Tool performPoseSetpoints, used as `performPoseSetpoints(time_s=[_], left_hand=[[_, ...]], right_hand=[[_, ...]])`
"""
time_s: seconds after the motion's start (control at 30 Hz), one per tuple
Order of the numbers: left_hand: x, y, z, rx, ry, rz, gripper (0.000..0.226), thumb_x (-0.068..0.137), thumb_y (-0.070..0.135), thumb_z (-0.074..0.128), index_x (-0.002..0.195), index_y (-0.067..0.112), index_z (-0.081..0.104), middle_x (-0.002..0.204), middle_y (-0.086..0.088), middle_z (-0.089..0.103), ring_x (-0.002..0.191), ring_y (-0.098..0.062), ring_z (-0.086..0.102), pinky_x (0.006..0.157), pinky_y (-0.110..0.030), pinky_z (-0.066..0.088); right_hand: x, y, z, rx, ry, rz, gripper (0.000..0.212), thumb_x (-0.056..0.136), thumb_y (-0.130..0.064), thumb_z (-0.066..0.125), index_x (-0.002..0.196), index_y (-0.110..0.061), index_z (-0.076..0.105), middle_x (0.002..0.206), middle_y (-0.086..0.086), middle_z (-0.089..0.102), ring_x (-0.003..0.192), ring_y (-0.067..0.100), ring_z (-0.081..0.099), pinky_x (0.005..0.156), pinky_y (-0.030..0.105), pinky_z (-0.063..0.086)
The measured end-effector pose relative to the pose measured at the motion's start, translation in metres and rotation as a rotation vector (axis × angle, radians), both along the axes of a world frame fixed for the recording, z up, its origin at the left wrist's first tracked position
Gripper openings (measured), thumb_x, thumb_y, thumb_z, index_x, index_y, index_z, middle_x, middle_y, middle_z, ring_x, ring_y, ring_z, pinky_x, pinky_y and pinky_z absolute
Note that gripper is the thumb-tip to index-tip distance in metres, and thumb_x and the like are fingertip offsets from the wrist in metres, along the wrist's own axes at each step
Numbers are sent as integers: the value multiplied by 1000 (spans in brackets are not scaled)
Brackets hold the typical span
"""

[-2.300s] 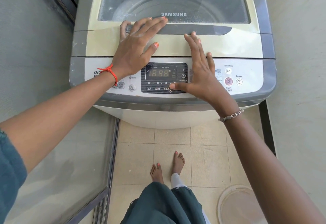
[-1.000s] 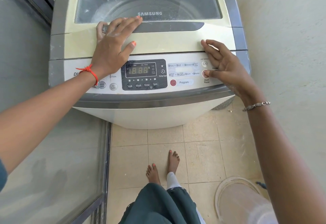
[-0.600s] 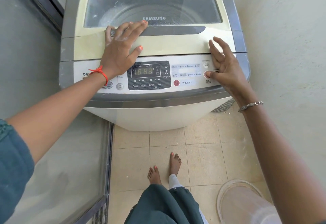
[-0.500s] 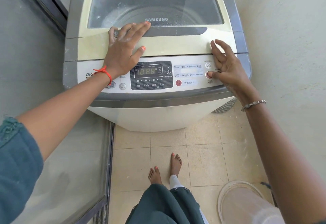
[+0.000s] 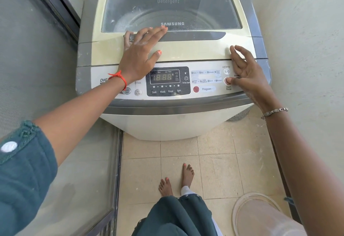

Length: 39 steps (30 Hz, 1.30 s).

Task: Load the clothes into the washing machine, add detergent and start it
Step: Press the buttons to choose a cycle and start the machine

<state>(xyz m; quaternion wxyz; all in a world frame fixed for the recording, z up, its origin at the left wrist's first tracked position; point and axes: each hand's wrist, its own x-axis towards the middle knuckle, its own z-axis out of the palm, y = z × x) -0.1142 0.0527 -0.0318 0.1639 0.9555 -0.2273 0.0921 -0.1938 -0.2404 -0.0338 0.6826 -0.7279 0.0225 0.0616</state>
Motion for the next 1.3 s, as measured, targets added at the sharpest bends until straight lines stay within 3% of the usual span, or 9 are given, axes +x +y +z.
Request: performPoseSetpoints(time_s=[0.17, 0.53, 1.03, 1.17, 1.3], left_hand=[[1, 0, 0, -24, 14, -11, 55, 90, 31, 37, 144, 30, 32, 149, 14, 35, 137, -16, 30, 111, -52, 14], [3, 1, -1, -58, 10, -24, 55, 89, 31, 36, 144, 29, 34, 149, 14, 35, 136, -15, 30, 110, -49, 11], [4, 0, 0, -48, 10, -23, 56, 88, 31, 37, 144, 29, 34, 148, 14, 36, 136, -13, 31, 110, -53, 16], [3, 0, -1, -54, 8, -26, 56, 89, 31, 37, 144, 29, 34, 149, 14, 36, 135, -13, 32, 110, -52, 15], [3, 1, 0, -58, 5, -25, 55, 89, 30, 38, 144, 28, 34, 149, 14, 36, 135, -13, 32, 110, -50, 14]], right_hand=[[0, 1, 0, 13, 6, -30, 82, 74, 32, 46, 140, -11, 27, 151, 1, 32, 136, 6, 32, 75, 10, 47], [1, 3, -4, 65, 12, -93, 79, 73, 33, 43, 138, -10, 31, 149, 1, 36, 134, 7, 36, 62, 12, 47], [1, 5, -2, 88, 6, -118, 76, 71, 36, 41, 131, -12, 34, 145, 2, 39, 124, 0, 47, 71, 13, 47], [1, 6, -2, 95, 2, -112, 77, 71, 36, 41, 131, -11, 33, 147, 3, 38, 134, 7, 39, 70, 12, 48], [0, 7, -1, 86, -5, -115, 77, 71, 36, 41, 130, -13, 35, 145, 1, 39, 132, 2, 38, 70, 12, 48]])
